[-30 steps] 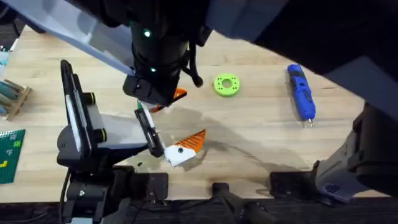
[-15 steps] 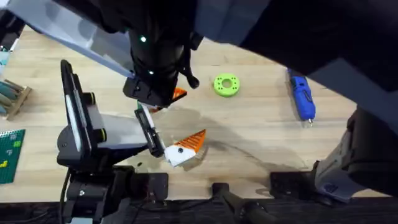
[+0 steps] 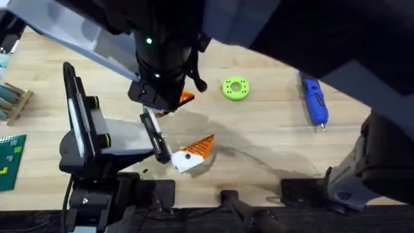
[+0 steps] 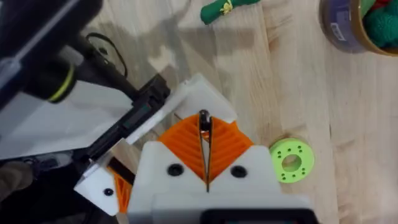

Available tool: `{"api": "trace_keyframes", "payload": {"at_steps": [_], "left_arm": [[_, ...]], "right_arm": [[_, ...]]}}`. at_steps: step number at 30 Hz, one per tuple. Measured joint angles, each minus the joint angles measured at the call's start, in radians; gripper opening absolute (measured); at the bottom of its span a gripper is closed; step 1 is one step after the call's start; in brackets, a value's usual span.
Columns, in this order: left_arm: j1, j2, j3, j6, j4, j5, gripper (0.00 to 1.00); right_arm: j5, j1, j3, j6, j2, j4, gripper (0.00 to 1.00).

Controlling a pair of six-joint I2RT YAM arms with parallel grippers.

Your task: Pick up the gripper from the table and insert it into the empty holder that is missing its gripper. Then pick up a screw, insert it into the mounting hole, and use the screwdriver to tighten it. Finally, clean up the table by picking up the vegetable and placing it into the bucket.

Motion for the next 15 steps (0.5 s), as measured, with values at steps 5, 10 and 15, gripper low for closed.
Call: {"api": "trace_keyframes", "payload": {"at_steps": [5,10,15], "left_arm": [[0.000,0.000,0.000,0.000,0.000,0.000,0.987],[0.000,0.000,0.000,-0.001,0.000,0.000,0.986],[0.000,0.000,0.000,-0.008,0.000,-0.001,0.986]], "right_arm": [[0.000,0.000,0.000,0.000,0.000,0.000,0.005],[0.000,0.000,0.000,0.000,0.004,-0.014,0.005],[0.000,0.000,0.000,0.000,0.023,-0.016,0.005]]}}
